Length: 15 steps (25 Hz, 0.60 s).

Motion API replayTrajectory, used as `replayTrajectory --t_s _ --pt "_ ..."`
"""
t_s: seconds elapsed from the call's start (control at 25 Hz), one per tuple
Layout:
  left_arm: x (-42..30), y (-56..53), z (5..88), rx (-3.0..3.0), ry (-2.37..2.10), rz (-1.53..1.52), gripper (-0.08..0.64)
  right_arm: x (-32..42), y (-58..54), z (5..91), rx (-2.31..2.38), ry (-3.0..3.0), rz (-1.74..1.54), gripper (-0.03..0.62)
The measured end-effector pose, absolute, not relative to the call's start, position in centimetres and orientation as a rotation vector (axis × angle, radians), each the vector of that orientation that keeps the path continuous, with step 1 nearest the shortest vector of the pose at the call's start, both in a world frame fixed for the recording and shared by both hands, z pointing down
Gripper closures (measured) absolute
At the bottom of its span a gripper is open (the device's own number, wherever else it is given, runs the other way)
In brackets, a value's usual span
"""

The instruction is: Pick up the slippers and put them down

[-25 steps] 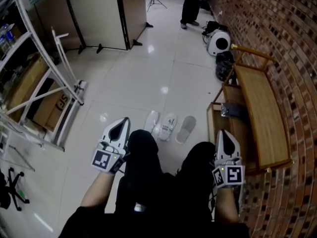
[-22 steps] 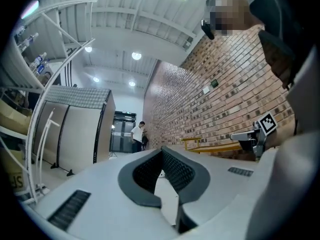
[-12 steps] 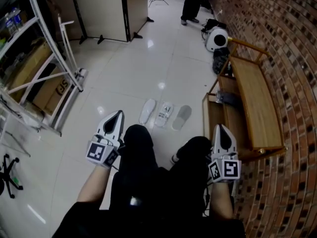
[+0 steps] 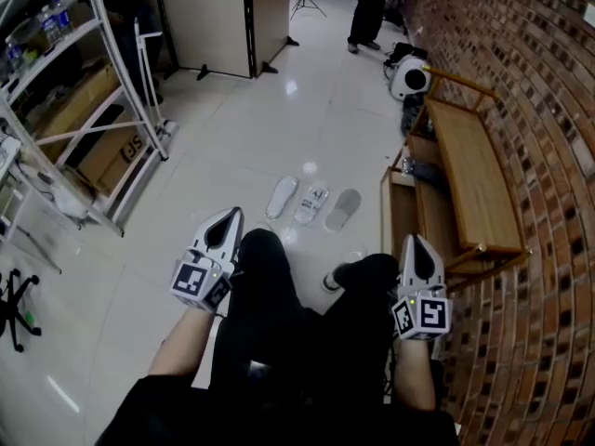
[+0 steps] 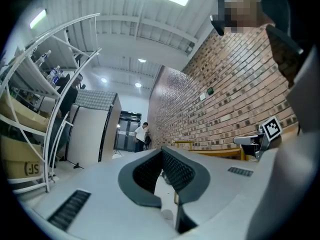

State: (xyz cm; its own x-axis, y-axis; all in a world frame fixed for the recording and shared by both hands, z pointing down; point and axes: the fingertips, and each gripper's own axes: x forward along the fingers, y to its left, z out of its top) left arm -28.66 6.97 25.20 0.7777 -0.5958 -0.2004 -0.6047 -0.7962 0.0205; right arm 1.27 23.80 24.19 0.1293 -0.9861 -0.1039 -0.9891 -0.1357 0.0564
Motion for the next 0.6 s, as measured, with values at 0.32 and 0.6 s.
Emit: replayTrajectory --t_s 0.32,0.6 --pt "-27.8 10.1 24.8 -2.906 0.975 0.323 0.560 2.8 27.6 23.9 -2.356 1.974 0.190 0.584" --pt "-28.1 10.4 26.8 -2.933 1.020 0.278 0.560 3.1 27.3 26.3 -2.342 1.976 0.102 0.584"
